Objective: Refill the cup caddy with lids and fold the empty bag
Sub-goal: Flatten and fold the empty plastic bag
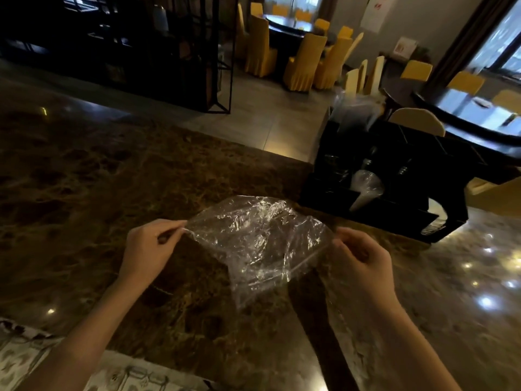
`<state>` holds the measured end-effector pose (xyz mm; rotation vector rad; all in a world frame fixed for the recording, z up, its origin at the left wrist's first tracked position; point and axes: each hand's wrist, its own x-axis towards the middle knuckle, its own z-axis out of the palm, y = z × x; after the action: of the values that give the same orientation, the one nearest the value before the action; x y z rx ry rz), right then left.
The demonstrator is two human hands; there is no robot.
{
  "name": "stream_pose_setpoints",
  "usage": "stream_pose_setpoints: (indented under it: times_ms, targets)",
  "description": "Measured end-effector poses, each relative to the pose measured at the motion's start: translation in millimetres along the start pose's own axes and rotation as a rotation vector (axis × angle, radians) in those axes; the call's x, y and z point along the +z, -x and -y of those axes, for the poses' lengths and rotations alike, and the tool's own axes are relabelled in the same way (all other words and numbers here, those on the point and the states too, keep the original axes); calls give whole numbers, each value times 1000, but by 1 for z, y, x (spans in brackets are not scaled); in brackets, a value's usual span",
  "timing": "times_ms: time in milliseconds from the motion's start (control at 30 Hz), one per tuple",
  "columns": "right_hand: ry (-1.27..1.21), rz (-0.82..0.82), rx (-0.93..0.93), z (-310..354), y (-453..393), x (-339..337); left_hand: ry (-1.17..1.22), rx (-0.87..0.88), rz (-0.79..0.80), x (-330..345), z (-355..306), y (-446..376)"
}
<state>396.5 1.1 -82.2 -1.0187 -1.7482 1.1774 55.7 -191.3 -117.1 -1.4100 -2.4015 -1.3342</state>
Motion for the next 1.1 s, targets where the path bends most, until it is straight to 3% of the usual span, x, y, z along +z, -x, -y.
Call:
stream_pose_setpoints:
  times_ms: [333,500,600,767,900,1100]
  targets:
    - [106,85,-66,-22,-69,-7,-108,94,-111,-28,53,-14]
    - [108,105,9,-26,-79,1,-119,71,-108,-21,62,-9]
    - [-19,75,173,-31,-89,7,-74,-35,-66,-16,61,-9]
    - [-530,-47,475,-36,-92,27,53,-326,70,-11,54,-10]
    - [-516,28,611,-46,-55,47,406,-552,93,-9,51,-8]
    - [-530,221,633,-33,17,78,780,-763,1,-2,41,1]
